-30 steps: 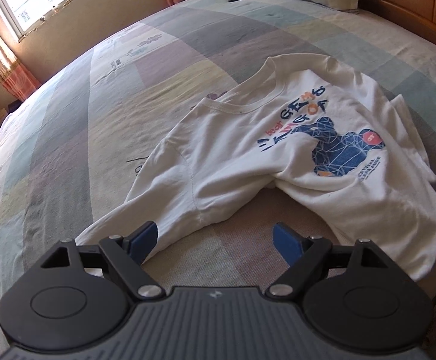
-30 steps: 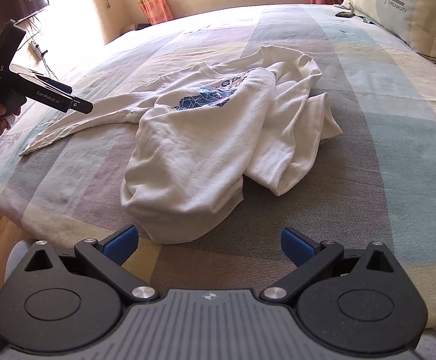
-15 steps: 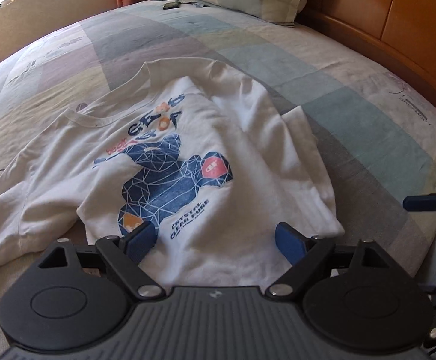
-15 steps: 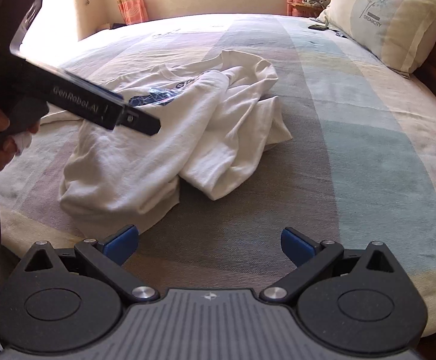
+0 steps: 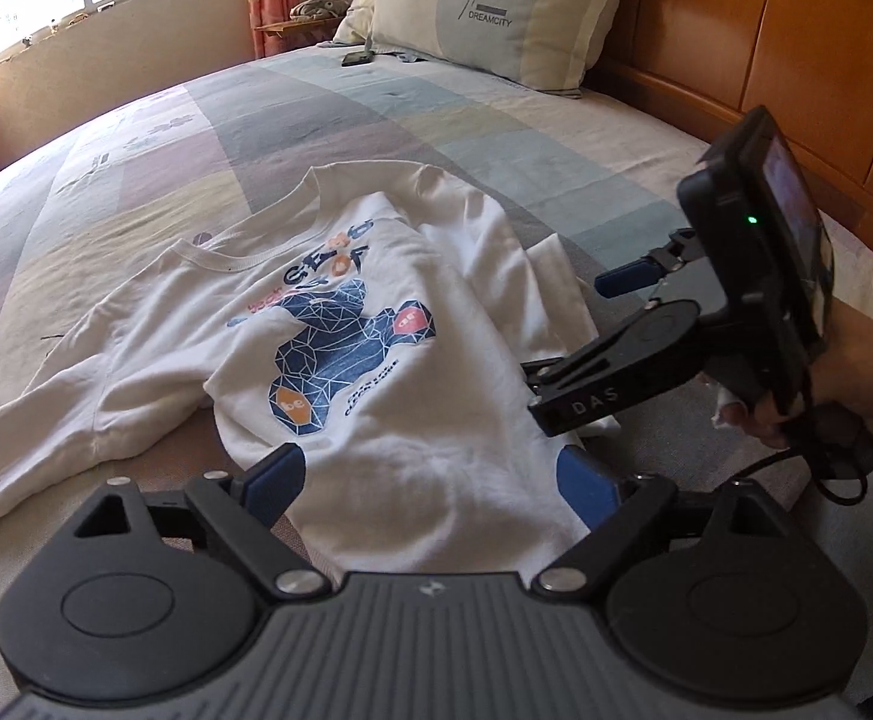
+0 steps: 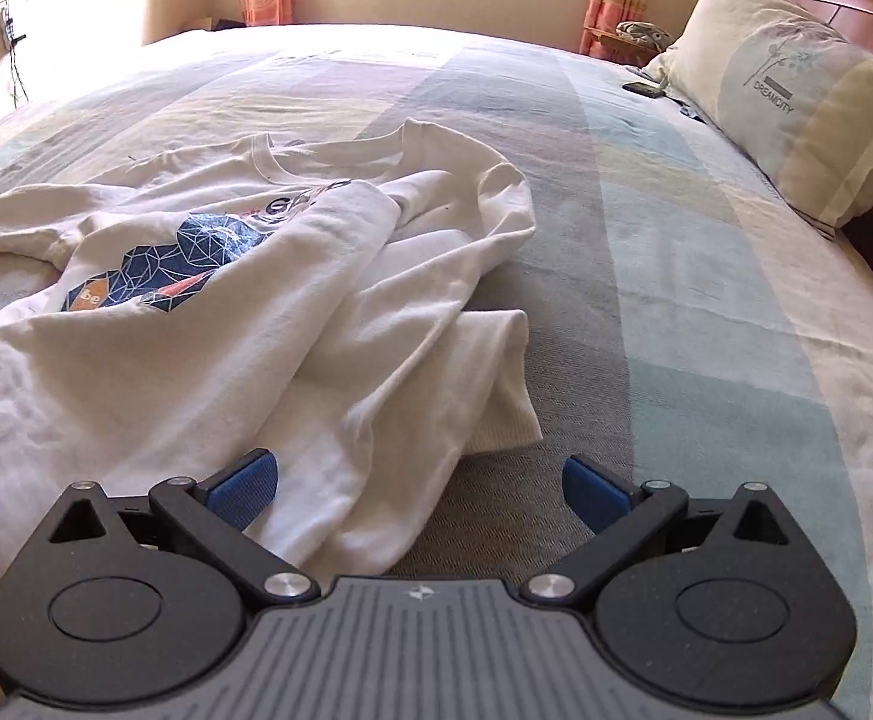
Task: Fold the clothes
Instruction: 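Move the left gripper over the T-shirt's printed front toward the right gripper, then reach the right gripper to the other sleeve and grasp its cuff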
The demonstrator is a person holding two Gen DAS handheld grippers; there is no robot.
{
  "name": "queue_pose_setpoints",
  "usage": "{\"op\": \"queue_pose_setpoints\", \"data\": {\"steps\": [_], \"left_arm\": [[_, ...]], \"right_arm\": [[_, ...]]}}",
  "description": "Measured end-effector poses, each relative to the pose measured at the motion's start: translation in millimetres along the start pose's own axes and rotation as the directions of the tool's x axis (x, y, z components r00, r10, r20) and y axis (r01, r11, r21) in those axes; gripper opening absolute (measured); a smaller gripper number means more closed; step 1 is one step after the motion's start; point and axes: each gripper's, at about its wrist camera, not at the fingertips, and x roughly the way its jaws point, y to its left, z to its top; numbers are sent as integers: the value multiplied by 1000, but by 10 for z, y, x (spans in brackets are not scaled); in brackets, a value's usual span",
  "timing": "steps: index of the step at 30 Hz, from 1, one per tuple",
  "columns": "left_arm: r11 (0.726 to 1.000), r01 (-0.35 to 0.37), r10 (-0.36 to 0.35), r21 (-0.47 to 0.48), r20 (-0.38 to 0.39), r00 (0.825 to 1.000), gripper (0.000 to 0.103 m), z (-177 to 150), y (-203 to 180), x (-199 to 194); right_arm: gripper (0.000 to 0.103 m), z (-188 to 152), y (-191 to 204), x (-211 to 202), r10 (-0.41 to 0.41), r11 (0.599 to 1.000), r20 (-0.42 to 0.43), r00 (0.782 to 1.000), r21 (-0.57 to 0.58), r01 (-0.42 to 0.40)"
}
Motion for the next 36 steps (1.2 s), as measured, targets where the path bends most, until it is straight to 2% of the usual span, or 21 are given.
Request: {"op": "queue_pose_setpoints", "data": {"steps": [8, 10, 13, 18, 22, 27, 33, 36], "left_arm": [[1000, 8, -8, -21, 26, 1000, 91, -38, 8, -86], [1000, 8, -8, -23, 30, 1000, 91, -52, 3, -99], [999, 17, -16, -30, 31, 999, 91, -79, 5, -104], [999, 17, -16, -39, 44, 999, 91, -60, -27, -89], [1000, 9, -8, -26, 43, 999, 91, -50, -62, -108], [1000, -7, 7, -11, 43, 999, 91, -79, -55, -197], [1000, -18, 19, -22, 45, 999, 93, -66, -22, -199], [1000, -8, 8, -12, 45, 999, 93, -75, -38, -202]], "right_arm": [[103, 194, 259, 276, 15, 998, -8, 1000, -54, -15], [103, 190, 148, 261, 2, 1000, -11, 1000, -20, -2], [103, 129, -121, 173, -108, 993, -20, 994, 35, 108], [103, -36, -491, -114, -71, 990, 14, 997, 122, 69], [103, -8, -287, -172, -35, 999, 44, 998, 25, 34], [103, 206, 166, 145, -39, 991, 21, 999, -125, 42], [103, 466, 406, 401, -32, 990, -15, 999, -141, 29], [103, 493, 338, 545, -21, 995, -61, 998, -103, 14]]}}
